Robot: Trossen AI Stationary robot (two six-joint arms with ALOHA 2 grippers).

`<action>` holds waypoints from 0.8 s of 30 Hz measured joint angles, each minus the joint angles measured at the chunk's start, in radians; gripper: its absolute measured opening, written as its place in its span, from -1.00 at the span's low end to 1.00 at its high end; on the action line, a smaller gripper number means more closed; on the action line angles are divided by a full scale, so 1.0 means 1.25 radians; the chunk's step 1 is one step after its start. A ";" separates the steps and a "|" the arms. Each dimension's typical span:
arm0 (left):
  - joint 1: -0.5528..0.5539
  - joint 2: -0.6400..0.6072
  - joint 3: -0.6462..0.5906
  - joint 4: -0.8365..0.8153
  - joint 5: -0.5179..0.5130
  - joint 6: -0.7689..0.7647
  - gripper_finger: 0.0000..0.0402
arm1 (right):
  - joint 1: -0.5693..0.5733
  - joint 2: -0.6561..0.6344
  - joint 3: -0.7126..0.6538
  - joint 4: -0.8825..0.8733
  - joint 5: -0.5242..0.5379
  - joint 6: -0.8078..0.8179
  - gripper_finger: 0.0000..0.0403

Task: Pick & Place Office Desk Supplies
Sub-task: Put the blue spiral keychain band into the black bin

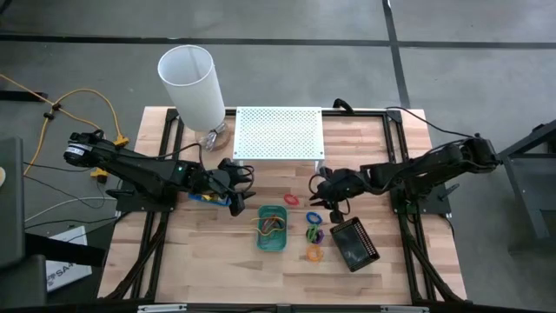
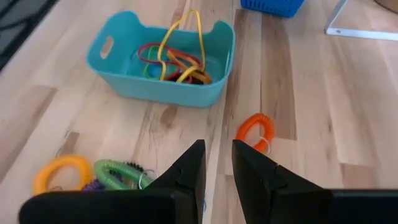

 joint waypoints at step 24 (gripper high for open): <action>0.000 0.000 0.001 0.014 0.000 0.000 0.15 | 0.031 0.285 0.342 -0.343 0.009 -0.072 -0.67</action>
